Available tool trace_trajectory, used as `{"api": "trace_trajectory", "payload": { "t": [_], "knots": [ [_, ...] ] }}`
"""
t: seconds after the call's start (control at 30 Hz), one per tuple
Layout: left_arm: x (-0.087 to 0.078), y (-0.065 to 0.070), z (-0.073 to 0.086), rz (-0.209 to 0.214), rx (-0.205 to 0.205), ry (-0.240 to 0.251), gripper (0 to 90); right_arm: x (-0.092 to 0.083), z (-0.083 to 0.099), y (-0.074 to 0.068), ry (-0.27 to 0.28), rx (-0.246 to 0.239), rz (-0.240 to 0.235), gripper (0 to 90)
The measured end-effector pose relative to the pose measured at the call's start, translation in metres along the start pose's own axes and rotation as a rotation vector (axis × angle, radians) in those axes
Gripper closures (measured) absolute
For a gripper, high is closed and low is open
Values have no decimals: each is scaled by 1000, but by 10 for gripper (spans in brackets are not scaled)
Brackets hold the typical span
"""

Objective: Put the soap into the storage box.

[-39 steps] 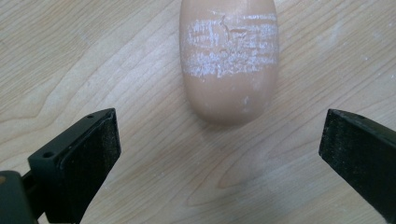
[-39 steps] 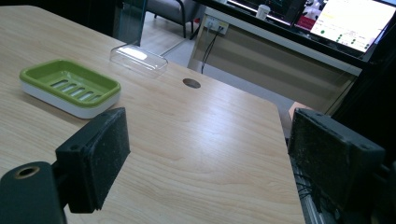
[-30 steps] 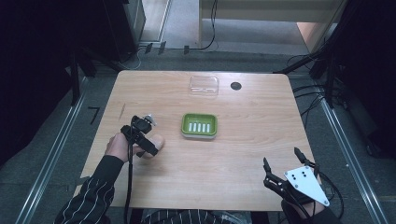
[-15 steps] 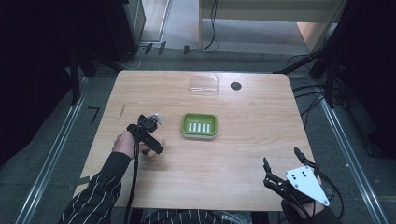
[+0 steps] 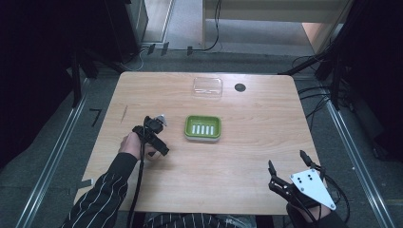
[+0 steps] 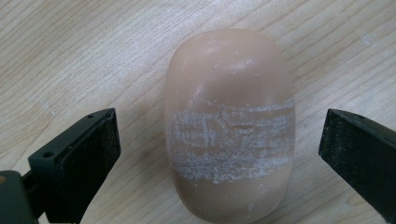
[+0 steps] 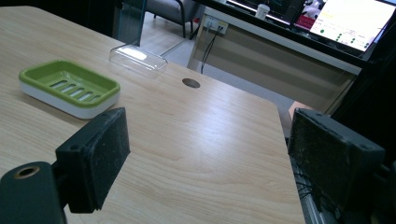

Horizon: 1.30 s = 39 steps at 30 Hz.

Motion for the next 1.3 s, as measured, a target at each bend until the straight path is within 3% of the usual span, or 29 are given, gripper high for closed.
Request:
{"api": "trace_trajectory", "payload": {
  "t": [0.13,0.23,0.6,0.77,0.83,1.1,1.3],
  "knots": [
    [1,-1,0,-5,-3,2,47,0,0,-1,-3,0,-2,134],
    [2,-1,0,-5,-1,6,143,0,0,-1,-5,0,-3,134],
    [5,2,1,5,-12,-4,230,0,0,-1,-4,2,-3,134],
    [4,3,2,6,-23,15,275,0,0,-1,-4,2,-3,134],
    [3,3,2,4,-10,20,319,0,0,-1,-4,2,-3,134],
    [2,4,3,12,-8,28,336,0,0,0,1,1,-1,134],
    [2,3,4,16,16,22,337,0,0,1,0,9,2,134]
  ]
}}
Point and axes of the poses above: each handheld gripper's, and its own axes: x roughly forward along the jaws, z roughly out of its underside, y roughly to its right, the point moved 10 cm from there along x, roughly forward along the jaws, and after that the axes turned 6 degrees about z, right-handed, at the moved point
